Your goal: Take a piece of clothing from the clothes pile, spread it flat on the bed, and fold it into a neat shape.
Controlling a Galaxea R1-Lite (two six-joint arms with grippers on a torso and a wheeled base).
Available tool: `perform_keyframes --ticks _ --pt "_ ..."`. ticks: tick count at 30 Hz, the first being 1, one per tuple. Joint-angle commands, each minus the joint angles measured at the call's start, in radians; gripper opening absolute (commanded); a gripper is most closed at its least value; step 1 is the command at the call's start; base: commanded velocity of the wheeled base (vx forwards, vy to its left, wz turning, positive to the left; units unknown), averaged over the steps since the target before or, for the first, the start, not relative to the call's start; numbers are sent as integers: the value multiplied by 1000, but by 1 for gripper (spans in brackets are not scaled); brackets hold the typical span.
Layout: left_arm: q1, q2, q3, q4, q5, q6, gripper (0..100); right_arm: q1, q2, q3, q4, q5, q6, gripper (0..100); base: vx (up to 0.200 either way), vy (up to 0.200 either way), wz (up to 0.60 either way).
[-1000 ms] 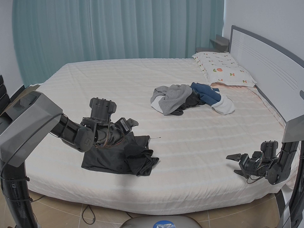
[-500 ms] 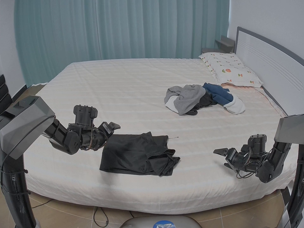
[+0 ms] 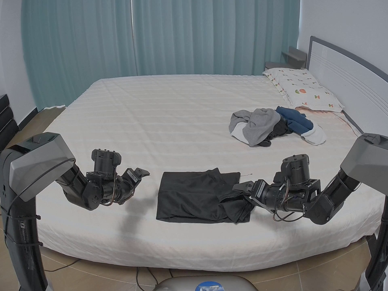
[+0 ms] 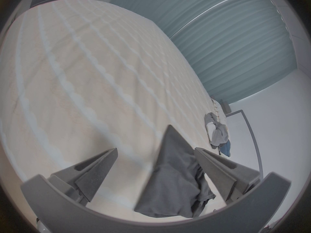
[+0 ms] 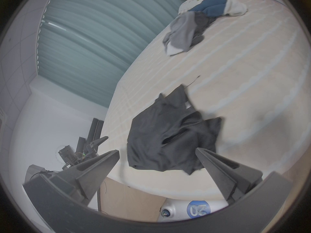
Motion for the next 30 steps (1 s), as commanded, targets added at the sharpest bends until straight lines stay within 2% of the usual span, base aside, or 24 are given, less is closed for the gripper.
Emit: perform_keyframes --ticks 1,7,8,12,25,26,30 --pt "-5 34 15 -3 12 5 100 52 25 -86 60 -5 2 100 0 0 0" --pt "-7 36 52 -48 15 8 100 52 56 -135 140 -25 2 100 0 0 0" --pt "-8 40 70 -97 15 9 100 52 73 -143 157 -28 2 100 0 0 0" --pt "-8 46 93 -155 15 8 100 47 111 -174 158 -72 1 100 0 0 0" --pt "-8 48 93 -158 13 8 100 38 212 -324 226 -147 -4 100 0 0 0" --pt "-8 48 93 -158 13 8 100 33 220 -347 227 -183 -9 0 0 0 0" --pt "-8 48 93 -158 13 8 100 -5 223 -367 227 -204 -24 0 0 0 0"
